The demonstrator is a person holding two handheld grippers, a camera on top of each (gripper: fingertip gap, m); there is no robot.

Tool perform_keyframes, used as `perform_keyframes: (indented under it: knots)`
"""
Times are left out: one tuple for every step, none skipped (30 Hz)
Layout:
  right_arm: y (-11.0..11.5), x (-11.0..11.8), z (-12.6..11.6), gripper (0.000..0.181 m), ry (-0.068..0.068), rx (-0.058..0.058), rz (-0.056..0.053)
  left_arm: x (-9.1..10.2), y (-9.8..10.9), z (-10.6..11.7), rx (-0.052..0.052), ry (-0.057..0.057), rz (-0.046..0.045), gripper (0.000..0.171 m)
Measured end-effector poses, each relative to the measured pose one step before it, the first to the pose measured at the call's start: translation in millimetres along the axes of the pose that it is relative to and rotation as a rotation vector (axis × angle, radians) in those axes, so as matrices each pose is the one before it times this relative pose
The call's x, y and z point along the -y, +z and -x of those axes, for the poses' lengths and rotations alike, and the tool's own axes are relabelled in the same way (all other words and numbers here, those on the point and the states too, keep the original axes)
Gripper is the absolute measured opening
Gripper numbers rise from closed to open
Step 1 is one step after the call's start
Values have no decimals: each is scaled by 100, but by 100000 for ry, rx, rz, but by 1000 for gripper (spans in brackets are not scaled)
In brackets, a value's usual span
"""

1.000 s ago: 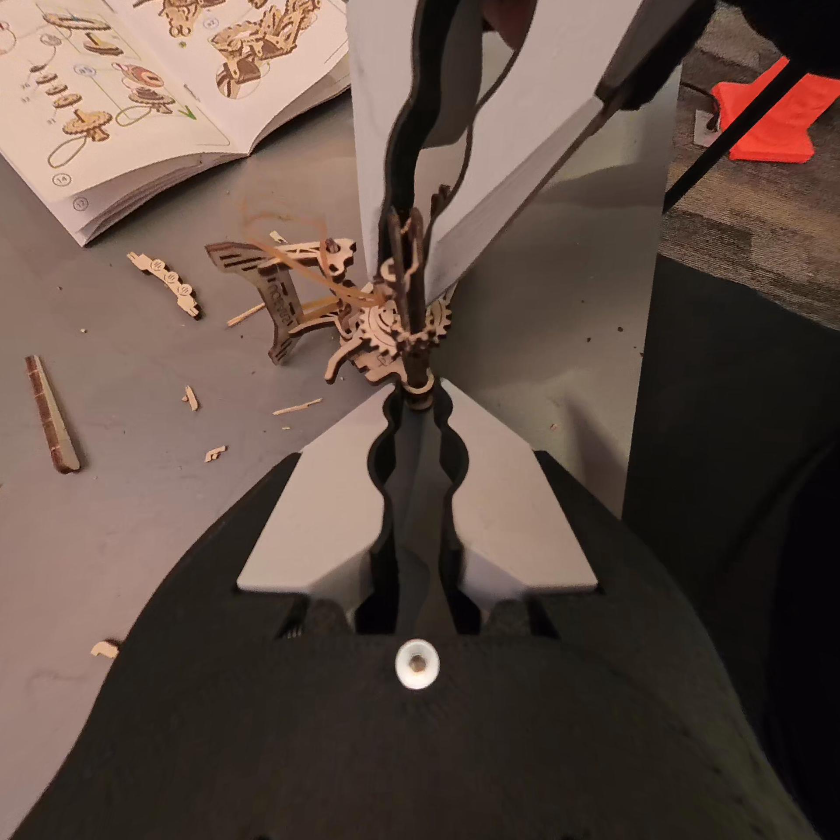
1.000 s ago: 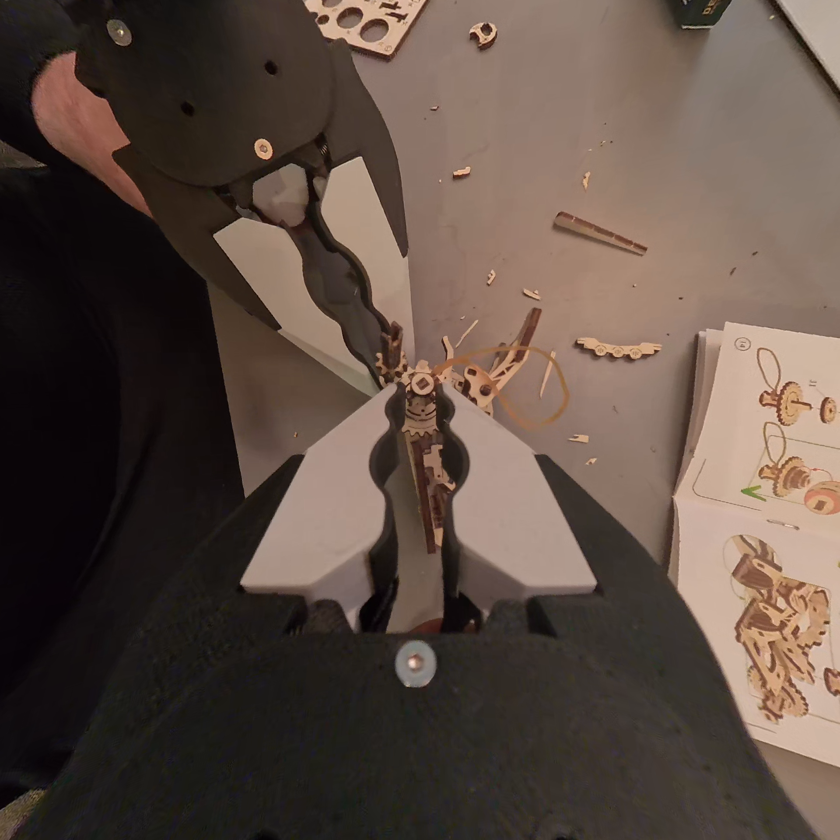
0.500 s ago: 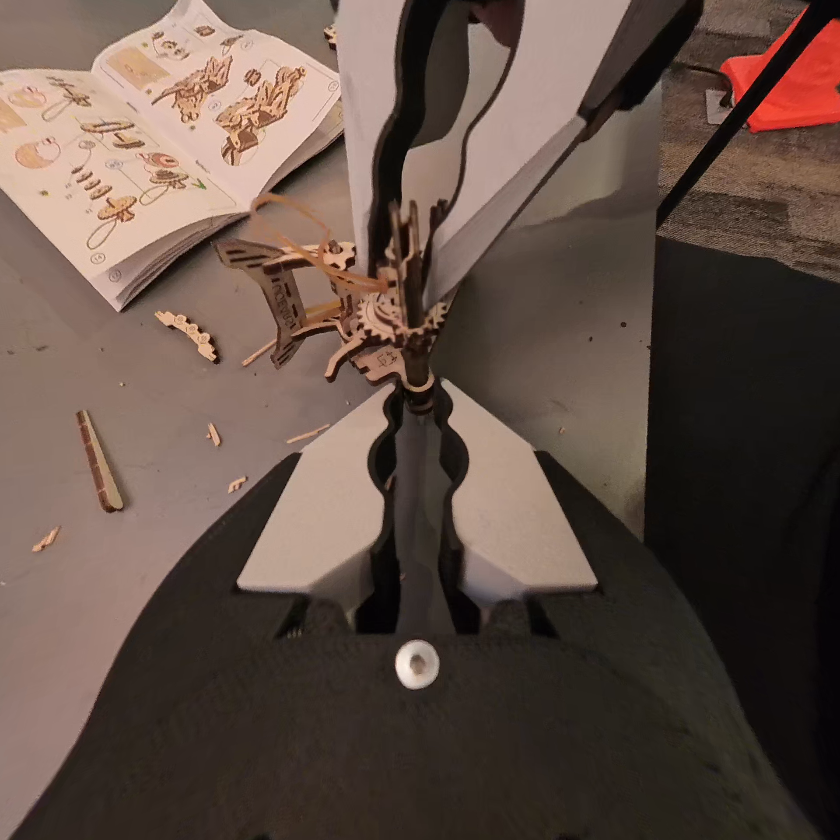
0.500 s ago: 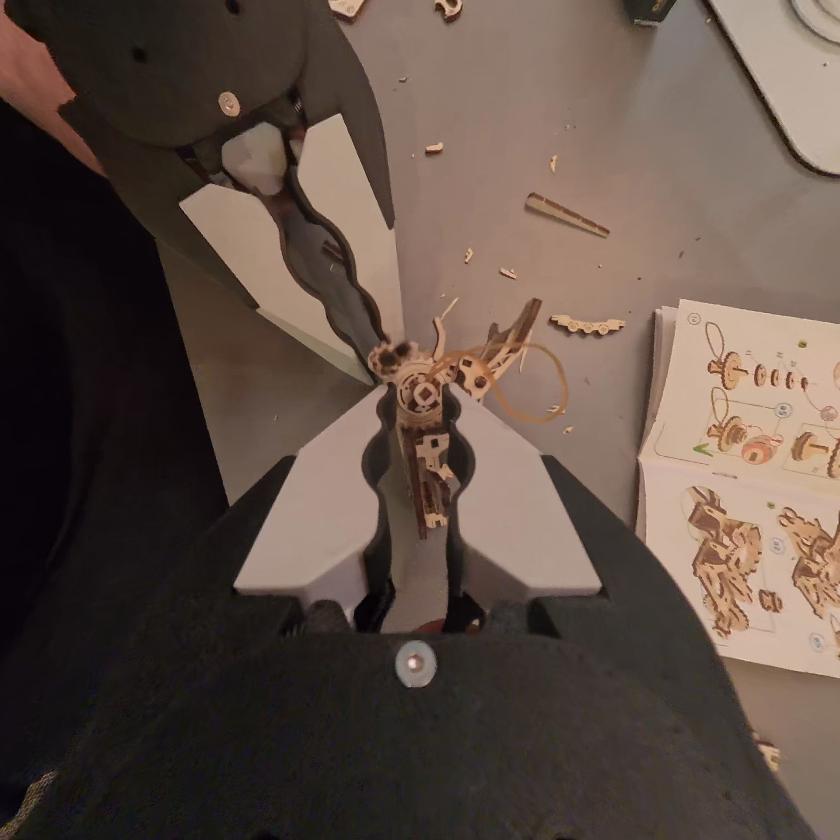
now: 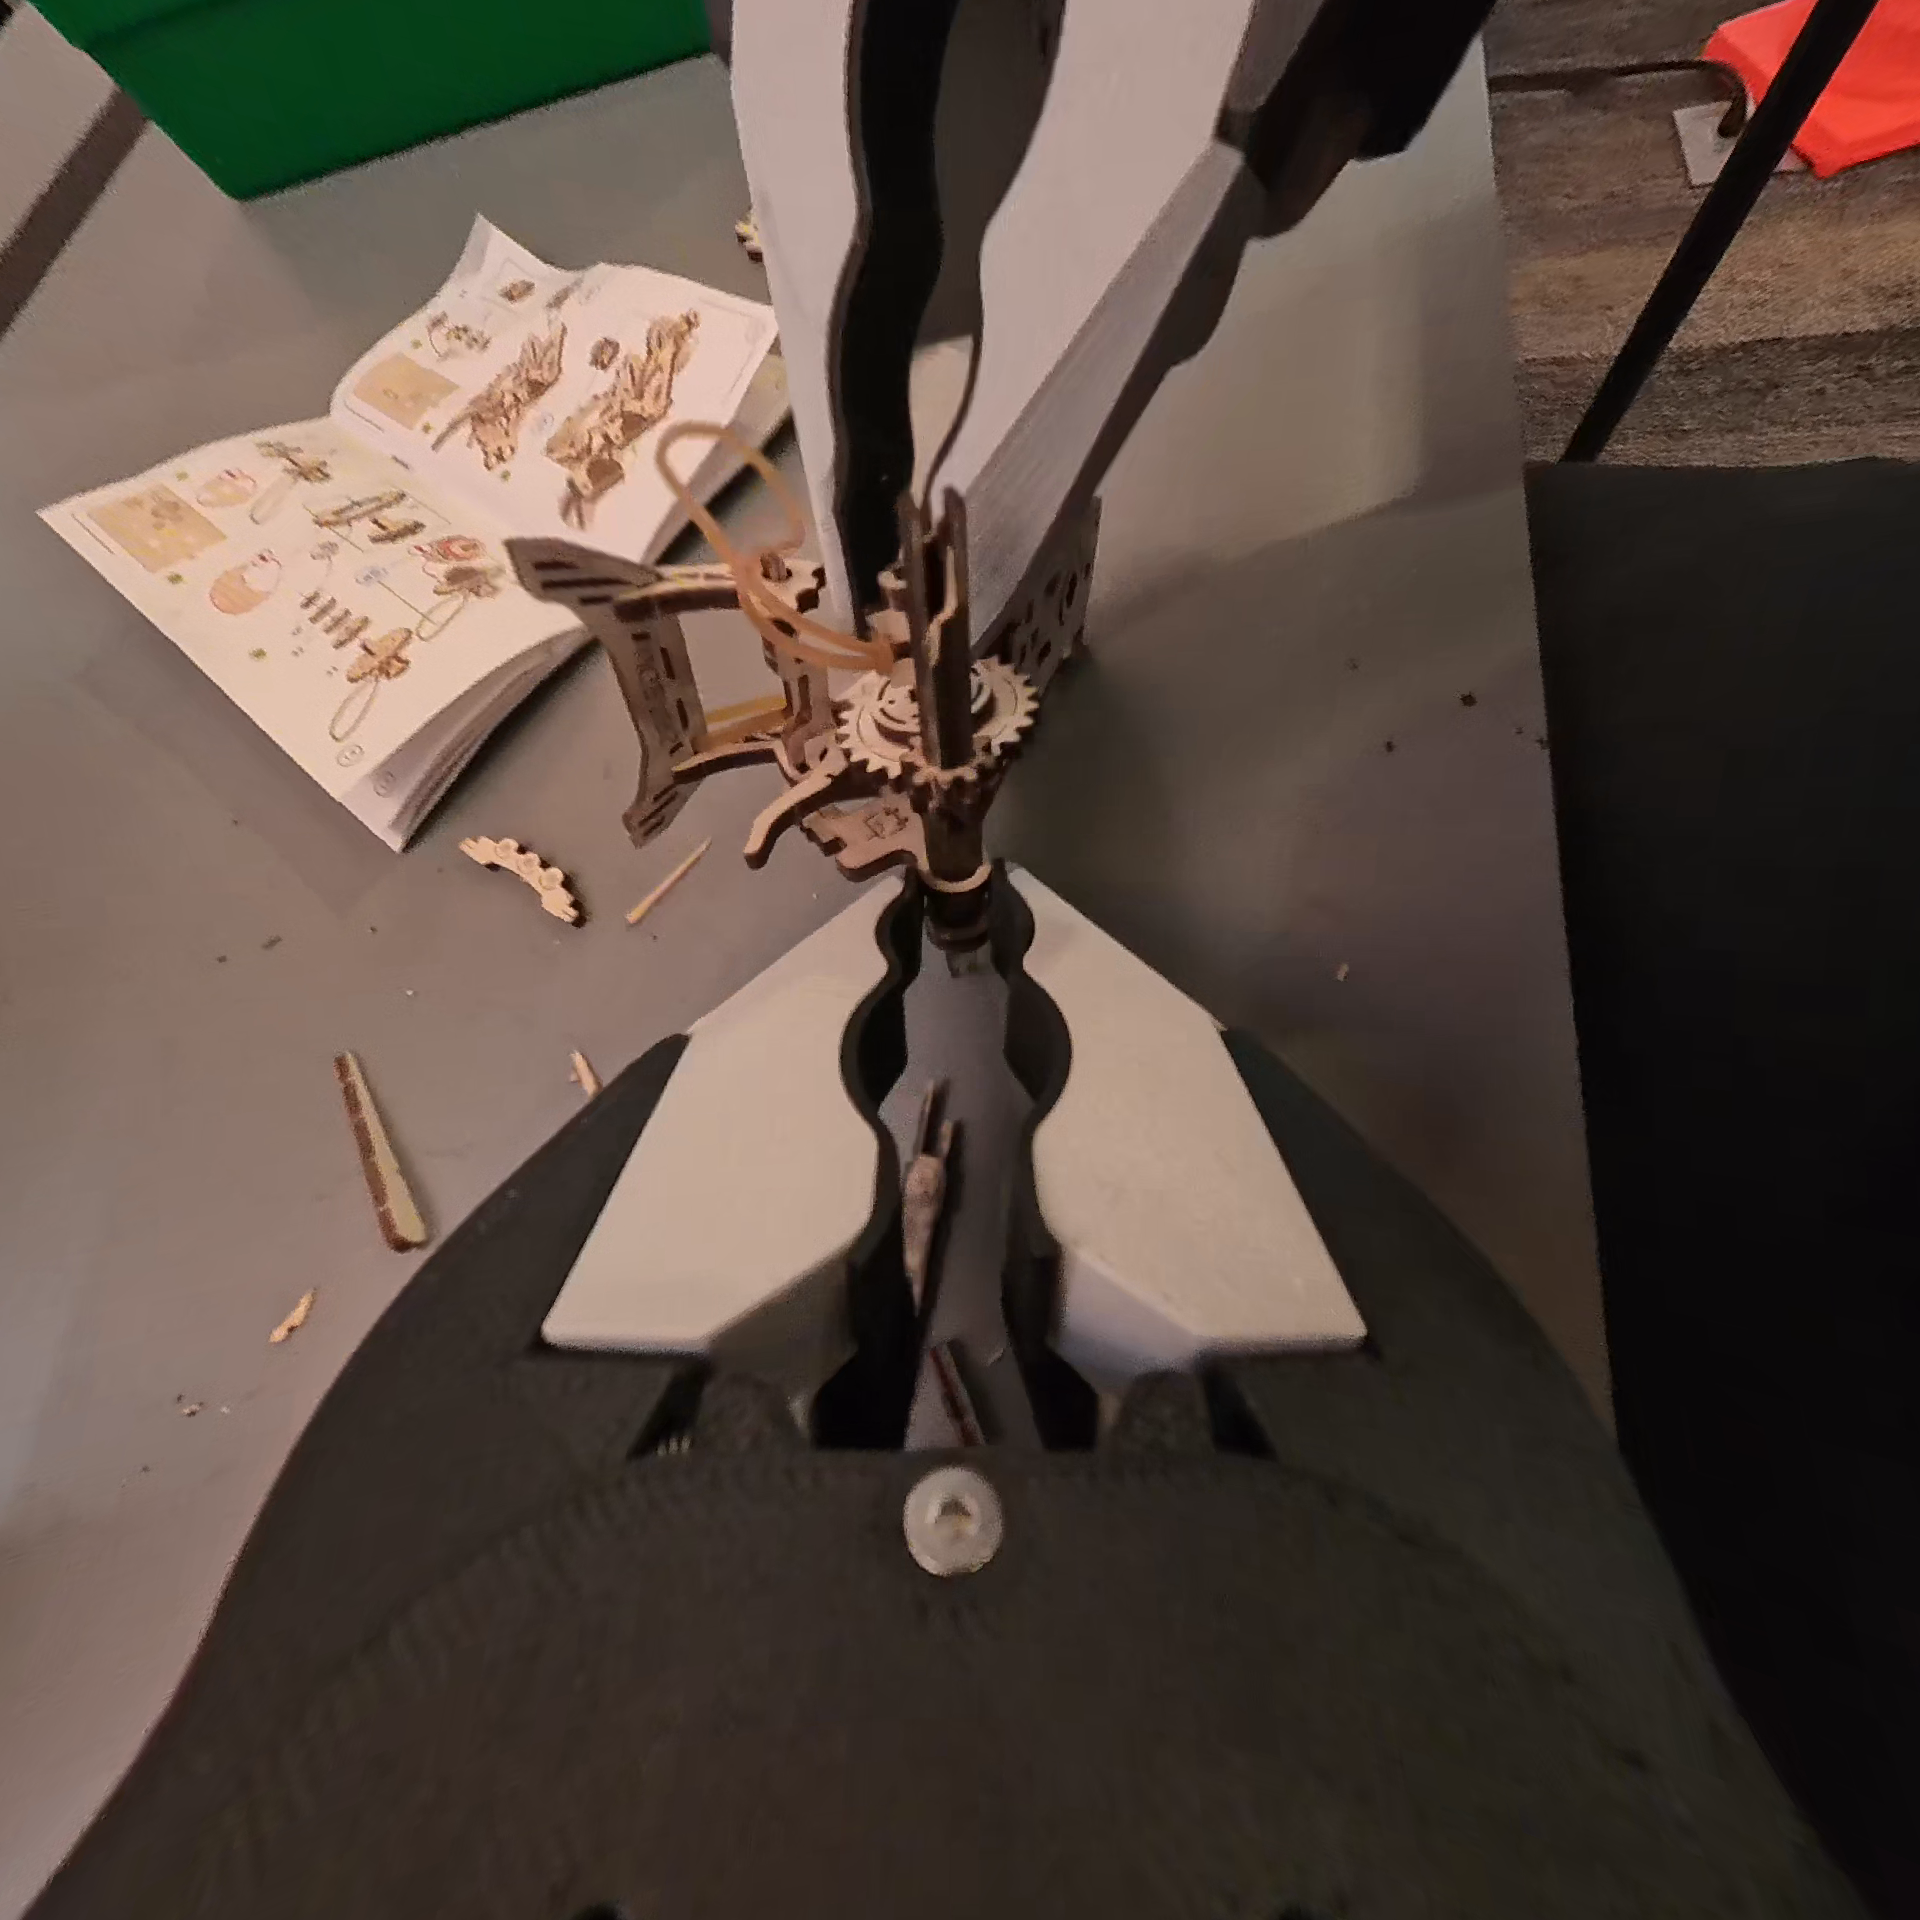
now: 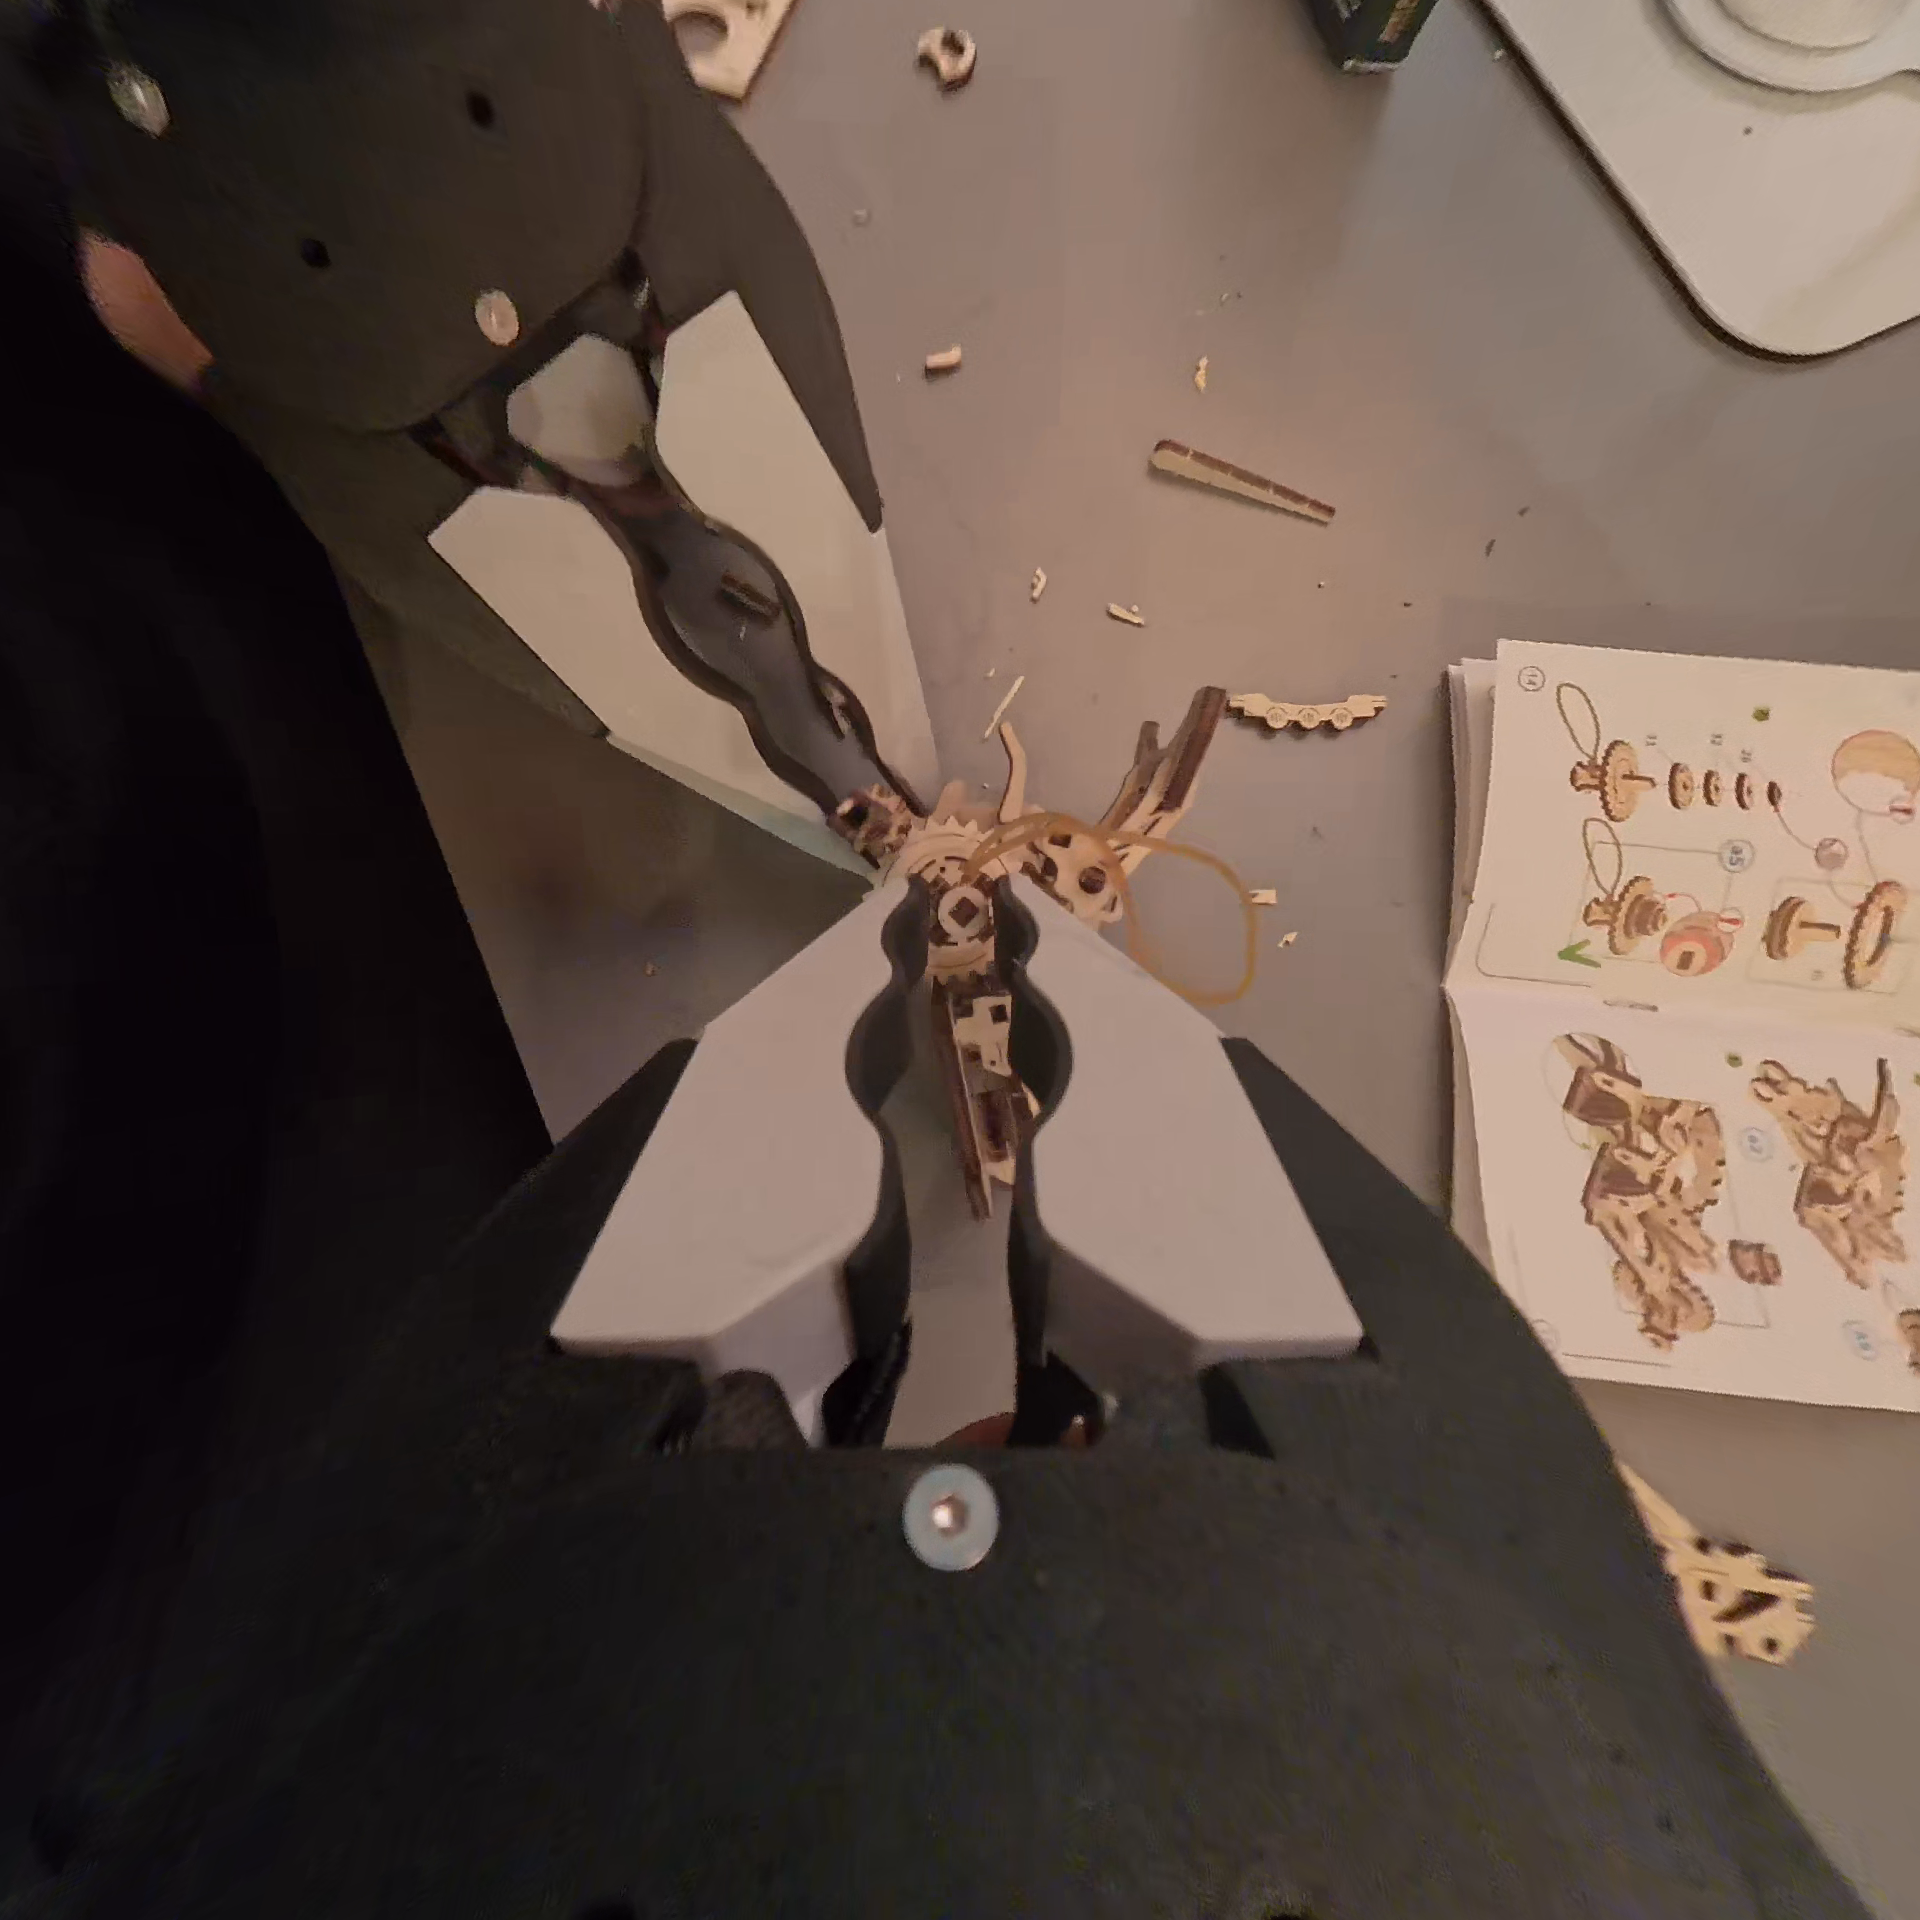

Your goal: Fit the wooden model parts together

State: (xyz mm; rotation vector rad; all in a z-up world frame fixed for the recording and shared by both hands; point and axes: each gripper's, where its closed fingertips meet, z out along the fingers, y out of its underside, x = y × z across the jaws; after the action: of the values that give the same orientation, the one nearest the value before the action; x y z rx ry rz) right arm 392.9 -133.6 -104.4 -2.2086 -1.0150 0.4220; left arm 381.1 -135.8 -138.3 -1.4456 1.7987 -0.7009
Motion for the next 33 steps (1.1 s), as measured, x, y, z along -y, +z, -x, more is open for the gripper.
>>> perform_keyframes:
  knots:
    - [-128,145,-131,8,2559,-372,-3150,168,-103,153,774,625,-627,10]
    - [-39,-54,-108,9,2207,-470,-2025,-29,-2,79,144,546,551,10]
    - [-86,-24,-184,8,1218,-1440,-1849,66,7,84,533,614,-583,10]
    - [-118,42,-193,8,-8,-2231,-2027,131,-33,5,170,347,-761,10]
    - [-62,26,-3,8,222,-992,-1602,51,-13,-14,4,534,205,10]
    - [-1,19,69,9,1215,-347,-1408,84,-18,-9,178,725,-97,10]
    - [-2,60,63,8,606,-418,-1747,91,-19,5,226,293,-299,10]
    - [-49,81,62,8,-526,-373,-1803,58,-20,-8,121,335,-80,10]
    - [-38,6,43,9,-148,4,-1025,16,-14,10,264,536,76,10]
    - [-79,54,-50,8,411,-29,-1291,122,-59,22,550,664,-650,10]
    - [-82,86,-121,8,118,-631,-1775,135,-81,70,716,756,-291,10]
    - [-60,80,-98,8,-60,-525,-1621,94,-49,54,668,771,-231,10]
    - [-19,13,-30,8,206,-70,-1067,3,0,-21,46,394,182,10]
    - [-17,-27,-21,9,46,-200,-360,26,2,-24,-128,-47,-264,10]
    - [-5,-98,-45,9,-578,-514,100,-93,10,-28,-239,46,539,10]
    - [-26,-282,-165,10,-142,-810,1730,-57,26,-19,42,407,200,10]
    - [-99,-172,-169,10,-641,-883,1296,157,-74,-15,46,-52,-1002,10]
    - [-122,118,-1,10,-1360,-499,-756,233,-125,30,187,159,-851,10]
    - [-67,164,110,10,-982,-99,-1068,62,-38,12,143,396,-130,10]
    - [-16,88,92,9,-508,20,-511,-3,42,-69,-378,-82,-166,10]
    - [22,6,38,9,-821,-390,169,-29,31,-68,-502,-289,54,10]
    - [45,45,27,9,-986,-687,-39,11,-28,14,23,1,-105,10]
    - [49,99,35,9,-682,-628,-330,-9,-32,38,60,-142,-28,10]
    - [34,54,6,9,-589,-575,162,3,-13,26,45,-186,-264,10]
    - [18,43,-30,9,-1295,-1079,280,24,-31,50,167,-214,-243,10]
    - [37,22,-10,9,-1706,-1306,278,-52,-4,42,178,107,373,10]
    - [27,-76,-79,9,-913,-1366,923,-14,7,3,-65,-120,-152,10]
    - [2,-92,-60,9,-477,-932,951,6,-18,-9,-36,-60,-65,10]
    - [-15,26,46,9,-617,-249,241,-7,-4,17,267,424,99,10]
    - [-31,63,-3,8,-484,-633,-23,106,-44,46,355,228,-586,10]
    - [-6,71,-23,8,-338,-877,-312,45,-38,22,67,147,-95,10]
    - [25,26,31,8,573,-130,-210,-55,36,-19,-70,343,178,10]
    - [26,-3,11,9,1071,76,-55,-3,11,-17,140,294,-76,10]
